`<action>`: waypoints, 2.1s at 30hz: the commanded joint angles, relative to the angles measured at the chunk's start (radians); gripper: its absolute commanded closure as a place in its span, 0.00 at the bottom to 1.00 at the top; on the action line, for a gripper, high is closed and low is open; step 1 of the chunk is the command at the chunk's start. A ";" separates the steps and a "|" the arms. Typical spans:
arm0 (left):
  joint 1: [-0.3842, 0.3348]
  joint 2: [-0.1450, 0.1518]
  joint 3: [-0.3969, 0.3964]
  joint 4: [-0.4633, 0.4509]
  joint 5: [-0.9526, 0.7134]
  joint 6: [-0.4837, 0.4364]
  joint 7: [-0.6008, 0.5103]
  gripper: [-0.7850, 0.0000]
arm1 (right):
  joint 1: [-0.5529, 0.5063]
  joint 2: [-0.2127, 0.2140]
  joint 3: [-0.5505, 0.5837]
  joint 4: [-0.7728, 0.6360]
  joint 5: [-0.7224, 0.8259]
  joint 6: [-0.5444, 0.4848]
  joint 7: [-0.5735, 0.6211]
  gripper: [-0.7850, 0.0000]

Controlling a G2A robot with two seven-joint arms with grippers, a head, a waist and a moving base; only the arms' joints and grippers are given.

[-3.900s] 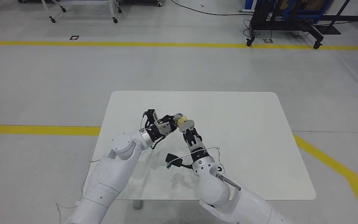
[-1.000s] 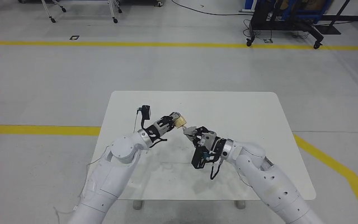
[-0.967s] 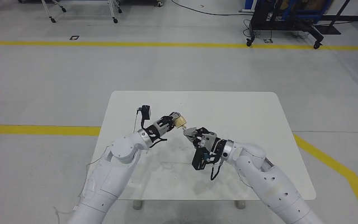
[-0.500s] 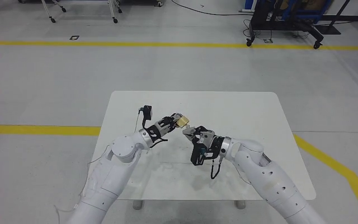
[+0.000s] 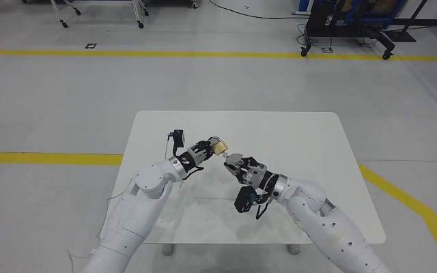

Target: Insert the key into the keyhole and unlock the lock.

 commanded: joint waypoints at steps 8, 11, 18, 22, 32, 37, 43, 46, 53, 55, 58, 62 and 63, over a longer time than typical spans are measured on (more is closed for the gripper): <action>-0.005 -0.003 0.002 0.010 -0.008 0.001 0.009 1.00 | 0.001 -0.013 -0.044 -0.018 -0.047 0.016 0.153 0.77; -0.003 -0.002 0.001 0.008 -0.005 0.002 0.007 1.00 | 0.017 -0.020 -0.063 -0.008 -0.047 0.014 0.188 0.75; 0.001 -0.002 0.000 0.002 -0.004 -0.002 -0.001 1.00 | 0.038 -0.033 -0.077 0.018 -0.010 0.023 0.233 0.83; 0.002 -0.002 -0.001 0.001 -0.006 -0.005 -0.008 1.00 | 0.043 -0.038 -0.076 0.025 0.008 0.030 0.257 0.91; 0.002 0.000 0.000 -0.004 0.002 -0.016 -0.034 1.00 | 0.049 -0.048 -0.071 0.047 0.093 0.034 0.233 1.00; 0.002 0.001 0.003 -0.006 0.014 -0.032 -0.049 1.00 | 0.044 -0.050 -0.048 0.072 0.218 -0.004 0.163 1.00; 0.004 0.002 0.005 -0.008 0.023 -0.056 -0.060 1.00 | 0.051 -0.051 -0.012 0.119 0.382 -0.098 0.069 1.00; 0.005 0.002 0.005 -0.009 0.026 -0.063 -0.059 1.00 | 0.053 -0.050 0.000 0.136 0.419 -0.126 0.041 1.00; 0.006 0.002 0.005 -0.008 0.027 -0.075 -0.056 1.00 | 0.055 -0.048 0.009 0.158 0.433 -0.154 -0.001 1.00; 0.006 0.002 0.005 -0.008 0.027 -0.076 -0.056 1.00 | 0.055 -0.047 0.010 0.160 0.429 -0.157 -0.006 1.00; 0.005 0.002 0.006 -0.007 0.030 -0.075 -0.055 1.00 | 0.056 -0.044 0.008 0.155 0.376 -0.153 -0.006 0.82; 0.003 0.001 0.007 -0.005 0.028 -0.071 -0.056 1.00 | 0.048 -0.038 0.008 0.133 0.310 -0.146 -0.005 0.60; 0.003 0.001 0.007 -0.004 0.028 -0.071 -0.057 1.00 | 0.044 -0.037 0.010 0.126 0.298 -0.144 -0.008 0.59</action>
